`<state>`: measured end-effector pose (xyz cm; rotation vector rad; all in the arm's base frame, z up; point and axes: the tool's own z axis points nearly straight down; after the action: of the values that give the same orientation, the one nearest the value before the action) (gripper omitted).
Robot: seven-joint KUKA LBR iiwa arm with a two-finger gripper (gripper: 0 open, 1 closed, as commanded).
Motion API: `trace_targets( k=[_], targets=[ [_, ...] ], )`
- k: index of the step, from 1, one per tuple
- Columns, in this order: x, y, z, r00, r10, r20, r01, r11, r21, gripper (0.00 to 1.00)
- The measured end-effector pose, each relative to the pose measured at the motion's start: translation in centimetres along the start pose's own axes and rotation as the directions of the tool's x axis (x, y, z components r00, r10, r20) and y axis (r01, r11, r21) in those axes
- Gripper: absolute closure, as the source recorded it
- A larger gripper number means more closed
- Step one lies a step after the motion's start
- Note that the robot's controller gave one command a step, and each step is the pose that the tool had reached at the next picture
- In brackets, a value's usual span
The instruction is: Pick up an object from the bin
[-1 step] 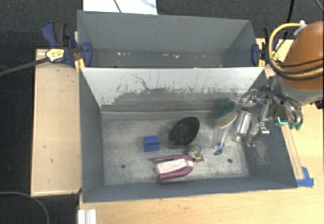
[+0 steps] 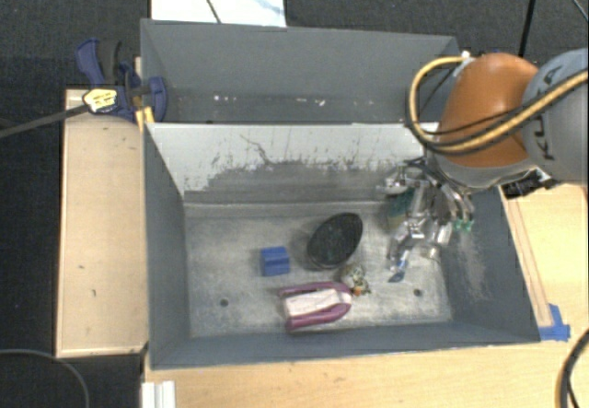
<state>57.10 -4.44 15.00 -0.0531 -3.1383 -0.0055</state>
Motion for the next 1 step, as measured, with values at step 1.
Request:
trace_targets(
  k=[1],
  targets=[
    [-2.06, 9.71, 7.77, 0.978, -0.209, 0.007, 0.209, 0.978, 0.005, 0.0]
  ],
)
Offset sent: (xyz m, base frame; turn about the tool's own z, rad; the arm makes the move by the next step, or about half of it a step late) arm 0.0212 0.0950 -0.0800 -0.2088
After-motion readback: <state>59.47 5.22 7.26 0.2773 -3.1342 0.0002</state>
